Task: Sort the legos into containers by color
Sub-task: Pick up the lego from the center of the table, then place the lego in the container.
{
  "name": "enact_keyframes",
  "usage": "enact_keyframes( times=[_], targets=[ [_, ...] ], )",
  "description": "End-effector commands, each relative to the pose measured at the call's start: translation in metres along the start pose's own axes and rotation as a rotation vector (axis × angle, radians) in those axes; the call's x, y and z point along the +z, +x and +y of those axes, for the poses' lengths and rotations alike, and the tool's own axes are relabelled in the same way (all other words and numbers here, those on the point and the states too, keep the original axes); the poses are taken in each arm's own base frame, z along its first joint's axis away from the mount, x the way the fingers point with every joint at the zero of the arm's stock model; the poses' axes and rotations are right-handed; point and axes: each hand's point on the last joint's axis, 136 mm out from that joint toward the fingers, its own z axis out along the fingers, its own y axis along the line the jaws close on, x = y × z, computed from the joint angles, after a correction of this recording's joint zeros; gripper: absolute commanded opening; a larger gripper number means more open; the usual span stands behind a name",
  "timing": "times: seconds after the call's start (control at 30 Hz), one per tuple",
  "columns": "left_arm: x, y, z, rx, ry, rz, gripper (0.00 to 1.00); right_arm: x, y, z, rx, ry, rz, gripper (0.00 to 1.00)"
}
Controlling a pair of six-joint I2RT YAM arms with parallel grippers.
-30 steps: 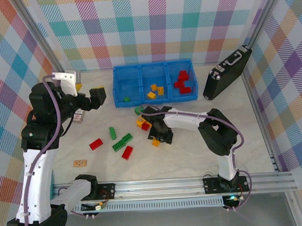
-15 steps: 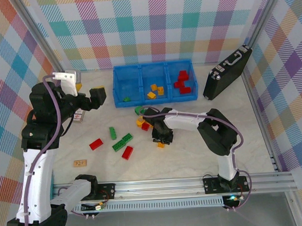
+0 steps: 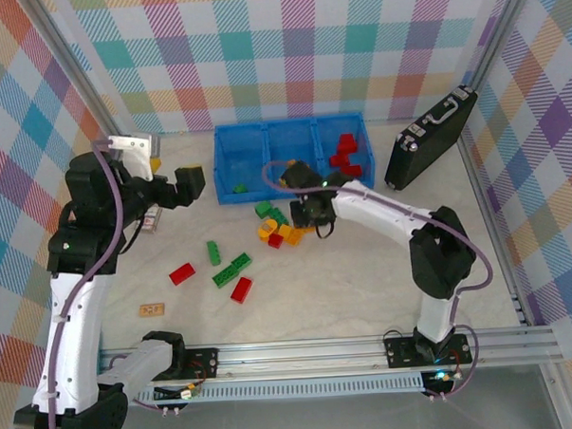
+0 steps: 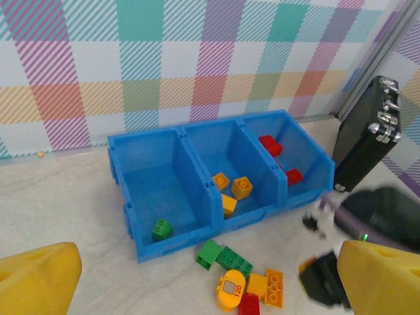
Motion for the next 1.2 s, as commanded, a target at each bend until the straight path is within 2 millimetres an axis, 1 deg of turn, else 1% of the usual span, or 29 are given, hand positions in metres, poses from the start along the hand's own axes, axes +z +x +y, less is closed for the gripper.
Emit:
enact_keyframes(
  times=[0.0, 0.07, 0.13, 0.17, 0.23, 0.3, 0.4, 0.47, 0.5, 0.53, 0.6, 0.63, 0.67, 0.73, 0.77, 0.8, 0.87, 0.93, 0.97, 1.0, 1.07, 1.17],
  targets=[
    [0.005, 0.003, -0.022, 0.049, 0.131, -0.025, 1.0, -0.013, -0.046, -0.012, -0.157, 0.019, -0.1, 0.27],
    [0.005, 0.003, -0.029, 0.059, 0.174, -0.04, 1.0, -0.01, -0.073, -0.014, -0.191, 0.023, -0.142, 0.28],
    [0.004, 0.001, -0.032, 0.057, 0.193, -0.052, 1.0, -0.002, -0.095, -0.014, -0.207, 0.013, -0.159, 0.28],
    [0.006, 0.001, -0.037, 0.063, 0.229, -0.056, 1.0, 0.006, -0.105, -0.016, -0.208, 0.018, -0.159, 0.28],
    [0.005, 0.006, -0.054, 0.094, 0.34, -0.045, 1.0, 0.02, -0.123, -0.017, -0.215, 0.018, -0.164, 0.28],
    [0.003, 0.008, -0.071, 0.118, 0.451, -0.036, 1.0, 0.033, -0.138, -0.016, -0.232, 0.014, -0.176, 0.29],
    [0.007, 0.001, -0.079, 0.092, 0.515, -0.043, 1.0, 0.048, -0.159, -0.013, -0.267, 0.027, -0.201, 0.29],
    [0.008, -0.003, -0.087, 0.08, 0.579, -0.056, 1.0, 0.057, -0.169, -0.014, -0.282, 0.045, -0.204, 0.3],
    [0.01, -0.008, -0.087, 0.047, 0.587, -0.064, 1.0, 0.062, -0.172, -0.014, -0.291, 0.05, -0.204, 0.3],
    [0.015, -0.014, -0.082, -0.006, 0.556, -0.08, 1.0, 0.066, -0.175, -0.014, -0.3, 0.054, -0.205, 0.3],
    [0.029, -0.02, -0.06, -0.135, 0.425, -0.092, 1.0, 0.074, -0.178, -0.015, -0.318, 0.066, -0.204, 0.3],
    [0.034, -0.016, -0.051, -0.177, 0.379, -0.082, 1.0, 0.078, -0.179, -0.017, -0.326, 0.073, -0.205, 0.31],
    [0.035, -0.012, -0.052, -0.188, 0.385, -0.073, 1.0, 0.081, -0.179, -0.017, -0.333, 0.076, -0.203, 0.31],
    [0.03, -0.002, -0.066, -0.093, 0.478, -0.063, 1.0, 0.088, -0.178, -0.021, -0.353, 0.09, -0.196, 0.33],
    [0.028, -0.001, -0.07, -0.066, 0.506, -0.067, 1.0, 0.09, -0.178, -0.024, -0.357, 0.096, -0.193, 0.34],
    [0.031, 0.001, -0.068, -0.085, 0.496, -0.06, 1.0, 0.092, -0.178, -0.025, -0.361, 0.097, -0.19, 0.35],
    [0.039, -0.006, -0.058, -0.127, 0.443, -0.081, 1.0, 0.095, -0.177, -0.027, -0.364, 0.083, -0.184, 0.36],
    [0.047, -0.005, -0.053, -0.174, 0.415, -0.055, 1.0, 0.096, -0.177, -0.026, -0.373, 0.067, -0.181, 0.39],
    [0.054, 0.003, -0.047, -0.214, 0.384, -0.01, 1.0, 0.096, -0.177, -0.025, -0.379, 0.062, -0.184, 0.4],
    [0.057, 0.009, -0.045, -0.227, 0.371, 0.043, 1.0, 0.095, -0.178, -0.024, -0.381, 0.055, -0.187, 0.42],
    [0.065, 0.022, -0.048, -0.218, 0.37, 0.133, 1.0, 0.093, -0.179, -0.02, -0.382, 0.031, -0.189, 0.46],
    [0.075, 0.038, -0.045, -0.209, 0.305, 0.192, 1.0, 0.086, -0.18, -0.014, -0.392, -0.002, -0.198, 0.53]
  ],
)
